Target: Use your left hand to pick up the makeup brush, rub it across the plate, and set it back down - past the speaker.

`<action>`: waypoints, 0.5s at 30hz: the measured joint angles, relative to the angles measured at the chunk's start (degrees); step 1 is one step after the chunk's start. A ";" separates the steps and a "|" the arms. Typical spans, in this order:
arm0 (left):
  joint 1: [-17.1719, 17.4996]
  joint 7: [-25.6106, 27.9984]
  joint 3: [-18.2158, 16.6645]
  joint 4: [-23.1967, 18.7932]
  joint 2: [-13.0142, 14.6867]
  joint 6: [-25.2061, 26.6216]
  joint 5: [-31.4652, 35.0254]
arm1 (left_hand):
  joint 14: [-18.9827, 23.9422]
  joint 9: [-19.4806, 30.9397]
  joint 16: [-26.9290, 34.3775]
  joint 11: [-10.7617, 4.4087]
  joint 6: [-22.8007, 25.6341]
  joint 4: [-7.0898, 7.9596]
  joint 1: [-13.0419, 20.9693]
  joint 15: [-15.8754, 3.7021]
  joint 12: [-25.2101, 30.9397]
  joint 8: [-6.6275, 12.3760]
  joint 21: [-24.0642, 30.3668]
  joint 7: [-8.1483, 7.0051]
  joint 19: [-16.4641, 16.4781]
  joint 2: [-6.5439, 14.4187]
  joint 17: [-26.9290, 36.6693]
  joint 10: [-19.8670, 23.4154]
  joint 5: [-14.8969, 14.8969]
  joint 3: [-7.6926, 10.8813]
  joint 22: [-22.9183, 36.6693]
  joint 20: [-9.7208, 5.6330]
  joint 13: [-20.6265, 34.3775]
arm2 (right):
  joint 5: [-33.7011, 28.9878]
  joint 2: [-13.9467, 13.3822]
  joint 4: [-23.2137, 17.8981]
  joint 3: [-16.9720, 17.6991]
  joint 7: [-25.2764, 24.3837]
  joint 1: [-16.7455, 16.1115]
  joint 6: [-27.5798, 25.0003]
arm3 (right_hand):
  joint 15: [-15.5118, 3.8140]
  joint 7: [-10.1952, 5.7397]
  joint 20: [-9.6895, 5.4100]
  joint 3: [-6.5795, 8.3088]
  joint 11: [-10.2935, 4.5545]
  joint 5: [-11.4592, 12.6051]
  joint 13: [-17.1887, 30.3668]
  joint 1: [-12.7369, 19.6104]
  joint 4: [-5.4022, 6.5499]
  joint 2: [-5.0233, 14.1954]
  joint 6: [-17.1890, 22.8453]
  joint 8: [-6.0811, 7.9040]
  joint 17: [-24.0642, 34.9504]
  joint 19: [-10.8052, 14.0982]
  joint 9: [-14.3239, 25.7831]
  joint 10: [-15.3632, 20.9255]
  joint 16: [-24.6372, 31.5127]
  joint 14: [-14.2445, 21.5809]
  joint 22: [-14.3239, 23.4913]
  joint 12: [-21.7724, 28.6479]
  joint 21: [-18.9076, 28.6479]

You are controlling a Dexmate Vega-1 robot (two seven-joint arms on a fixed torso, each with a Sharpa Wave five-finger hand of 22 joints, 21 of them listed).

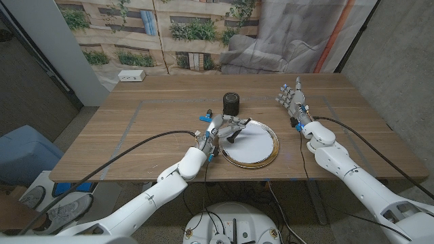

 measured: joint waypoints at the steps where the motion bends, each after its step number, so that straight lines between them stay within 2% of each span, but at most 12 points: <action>1: -0.01 0.01 -0.02 -0.01 0.00 -0.11 0.03 | 0.00 0.00 0.00 0.00 0.00 0.00 0.00 0.00 0.00 0.00 0.00 0.00 0.00 0.00 0.00 0.00 0.00 0.00 0.00 0.00 0.00 | 0.00 0.00 0.00 0.00 0.00 0.00 0.00 | 0.00 0.00 0.00 0.00 0.00 0.00 0.00 0.00 0.00 0.00 0.00 0.00 0.00 0.00 0.00 0.00 0.00 0.00 0.00 0.00 0.00; 15: 0.14 -0.33 -0.48 -1.65 0.14 -0.61 -0.35 | 0.00 0.02 0.00 0.09 0.00 -0.05 -0.01 0.00 -0.06 0.00 0.00 0.00 0.00 -0.01 0.00 -0.09 -0.01 -0.39 0.00 0.00 -0.02 | 0.01 0.00 0.00 0.00 0.00 0.00 0.00 | 0.00 0.00 0.00 0.00 0.00 0.00 0.00 0.00 0.00 0.00 0.00 0.00 0.00 0.00 0.00 0.00 0.00 0.00 0.00 0.00 0.00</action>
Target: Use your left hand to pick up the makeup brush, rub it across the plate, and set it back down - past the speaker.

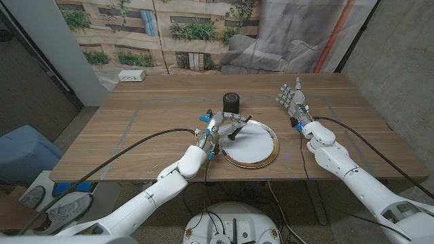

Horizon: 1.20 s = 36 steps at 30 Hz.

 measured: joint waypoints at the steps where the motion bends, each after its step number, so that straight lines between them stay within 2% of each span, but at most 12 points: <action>1: 0.03 -0.04 -0.04 -0.11 0.02 0.00 -0.05 | 0.00 0.02 0.00 0.00 0.00 0.00 0.00 0.00 0.00 0.00 0.00 0.00 0.00 0.00 0.00 0.00 0.00 0.00 0.00 0.00 0.00 | 0.00 0.00 0.00 0.00 0.00 0.00 0.00 | 0.00 0.00 0.00 0.00 0.00 0.00 0.00 0.00 0.00 0.00 0.00 0.00 0.00 0.00 0.00 0.00 0.00 0.00 0.00 0.00 0.00; 15: 0.83 -0.27 -1.15 -3.02 0.94 1.31 -0.63 | 0.00 0.01 0.00 0.00 0.00 0.00 -0.01 0.00 -0.04 0.00 0.00 0.00 0.00 -0.01 0.00 0.00 -0.04 0.00 0.00 0.00 0.01 | 0.00 0.01 0.02 0.00 0.01 0.01 0.00 | 0.00 0.00 0.00 0.00 0.00 0.00 0.00 0.00 0.00 0.00 0.00 0.00 0.00 0.00 0.00 0.00 0.00 0.00 0.00 0.00 0.00; 36: 2.21 -1.84 -3.84 -8.84 4.71 3.53 -1.47 | 0.00 -0.01 0.00 -0.04 0.00 0.14 0.32 0.00 0.08 0.00 0.00 0.00 0.00 0.16 0.00 0.04 -0.06 -0.30 0.00 0.00 -0.01 | 0.00 0.01 0.02 0.00 0.01 0.01 0.02 | 0.00 0.00 0.00 0.00 0.00 0.00 0.00 0.00 0.00 0.00 0.00 0.00 0.00 0.00 0.00 0.00 0.00 0.00 0.00 0.00 0.00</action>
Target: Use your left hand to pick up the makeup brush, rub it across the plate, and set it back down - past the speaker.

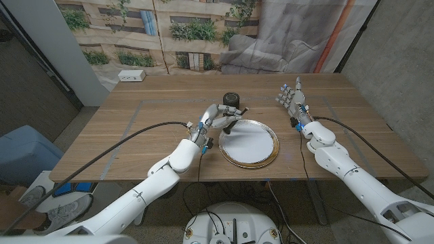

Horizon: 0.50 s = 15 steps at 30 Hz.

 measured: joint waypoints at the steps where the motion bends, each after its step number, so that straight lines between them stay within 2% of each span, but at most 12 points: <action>1: 0.15 -0.12 -0.25 -0.42 0.38 0.24 -0.04 | 0.00 0.00 0.00 0.00 0.00 0.00 0.00 0.00 0.00 0.00 0.00 0.00 0.00 0.00 0.00 0.00 0.00 0.00 0.00 0.00 0.00 | 0.00 0.00 0.00 0.00 0.00 0.00 0.00 | 0.00 0.00 0.00 0.00 0.00 0.00 0.00 0.00 0.00 0.00 0.00 0.00 0.00 0.00 0.00 0.00 0.00 0.00 0.00 0.00 0.00; 15: 1.41 -0.65 -2.52 -3.43 3.56 1.51 -0.18 | 0.00 -0.01 0.00 -0.09 0.00 0.00 0.00 0.00 -0.02 0.00 0.00 0.00 0.00 -0.01 0.00 0.08 0.00 -0.01 0.00 0.00 0.01 | 0.00 0.01 0.00 -0.01 0.00 0.00 0.00 | 0.00 0.00 0.00 0.00 0.00 0.00 0.00 0.00 0.00 0.00 0.00 0.00 0.00 0.00 0.00 0.00 0.00 0.00 0.00 0.00 0.00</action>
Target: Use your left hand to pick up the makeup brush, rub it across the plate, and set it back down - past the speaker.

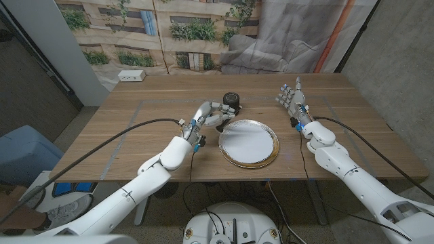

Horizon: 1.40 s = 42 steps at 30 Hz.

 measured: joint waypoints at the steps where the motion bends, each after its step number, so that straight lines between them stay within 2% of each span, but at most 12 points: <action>1: 0.13 -0.06 -0.30 -0.34 0.42 0.00 0.00 | 0.00 0.00 0.00 0.00 0.00 0.00 0.00 0.00 0.00 0.00 0.00 0.00 0.00 0.00 0.00 0.00 0.00 0.00 0.00 0.00 0.01 | 0.00 0.00 0.00 0.00 0.00 0.00 0.00 | 0.00 0.00 0.00 0.00 0.00 0.00 0.00 0.00 0.00 0.00 0.00 0.00 0.00 0.00 0.00 0.00 0.00 0.00 0.00 0.00 0.00; 10: 1.03 -0.76 -2.67 -1.95 3.25 -0.34 -0.08 | 0.00 0.02 0.00 0.01 0.00 0.00 0.07 0.00 -0.06 0.00 0.00 0.00 0.00 -0.07 0.00 -0.01 -0.10 0.00 0.00 0.00 0.03 | 0.00 0.00 0.01 0.00 0.00 0.00 0.00 | 0.00 0.00 0.00 0.00 0.00 0.00 0.00 0.00 0.00 0.00 0.00 0.00 0.00 0.00 0.00 0.00 0.00 0.00 0.00 0.00 0.00; 13: 1.07 -1.05 -2.78 -1.99 3.37 -0.69 -0.16 | 0.00 0.04 0.00 0.01 0.00 0.00 0.06 0.00 -0.06 0.00 0.00 0.00 0.00 -0.08 0.00 -0.01 0.08 0.00 0.00 0.00 0.03 | 0.00 0.00 0.01 0.00 0.00 0.00 0.01 | 0.00 0.00 0.00 0.00 0.00 0.00 0.00 0.00 0.00 0.00 0.00 0.00 0.00 0.00 0.00 0.00 0.00 0.00 0.00 0.00 0.00; 16: 1.42 -1.40 -4.07 -2.13 5.14 -1.36 -0.17 | 0.00 0.04 0.00 0.01 0.00 0.00 0.06 0.00 -0.07 0.00 0.00 0.00 0.00 -0.08 0.00 -0.01 0.08 0.00 0.00 0.00 0.02 | 0.00 0.00 0.01 0.00 0.01 0.00 0.00 | 0.00 0.00 0.00 0.00 0.00 0.00 0.00 0.00 0.00 0.00 0.00 0.00 0.00 0.00 0.00 0.00 0.00 0.00 0.00 0.00 0.00; 27: 1.80 -2.39 -6.60 -1.65 8.22 -3.21 0.45 | 0.00 0.04 0.00 0.02 0.00 0.00 0.06 0.00 -0.10 0.00 0.00 0.00 0.00 -0.08 0.00 -0.02 0.08 0.00 0.00 0.00 0.00 | -0.01 0.00 0.01 0.00 0.01 0.00 0.00 | 0.00 0.00 0.00 0.00 0.00 0.00 0.00 0.00 0.00 0.00 0.00 0.00 0.00 0.00 0.00 0.00 0.00 0.00 0.00 0.00 0.00; 36: 1.85 -2.41 -7.26 -1.53 8.88 -3.17 1.59 | 0.00 0.03 0.00 0.02 0.00 -0.23 0.06 0.00 -0.11 0.00 0.00 0.00 0.00 -0.08 0.00 -0.02 0.07 -0.25 0.00 0.00 -0.02 | 0.00 0.00 0.01 0.00 0.01 0.00 0.00 | 0.00 0.00 0.00 0.00 0.00 0.00 0.00 0.00 0.00 0.00 0.00 0.00 0.00 0.00 0.00 0.00 0.00 0.00 0.00 0.00 0.00; 37: 1.87 -2.41 -8.22 -1.20 10.08 -3.16 1.87 | 0.00 0.03 0.00 0.02 0.00 -0.23 0.06 0.00 -0.11 0.00 0.00 0.00 0.00 -0.09 0.00 -0.02 0.07 -0.25 0.00 0.00 -0.01 | 0.00 0.00 0.01 0.00 0.01 0.00 0.01 | 0.00 0.00 0.00 0.00 0.00 0.00 0.00 0.00 0.00 0.00 0.00 0.00 0.00 0.00 0.00 0.00 0.00 0.00 0.00 0.00 0.00; 42: 1.73 -2.75 -8.67 -0.59 11.18 -3.28 2.87 | 0.00 0.02 0.00 0.03 0.00 -0.23 0.05 0.00 0.01 0.00 0.00 0.00 0.00 -0.09 0.00 -0.02 0.07 -0.25 0.00 0.00 0.01 | 0.00 0.00 0.02 0.00 0.00 0.00 0.01 | 0.00 0.00 0.00 0.00 0.00 0.00 0.00 0.00 0.00 0.00 0.00 0.00 0.00 0.00 0.00 0.00 0.00 0.00 0.00 0.00 0.00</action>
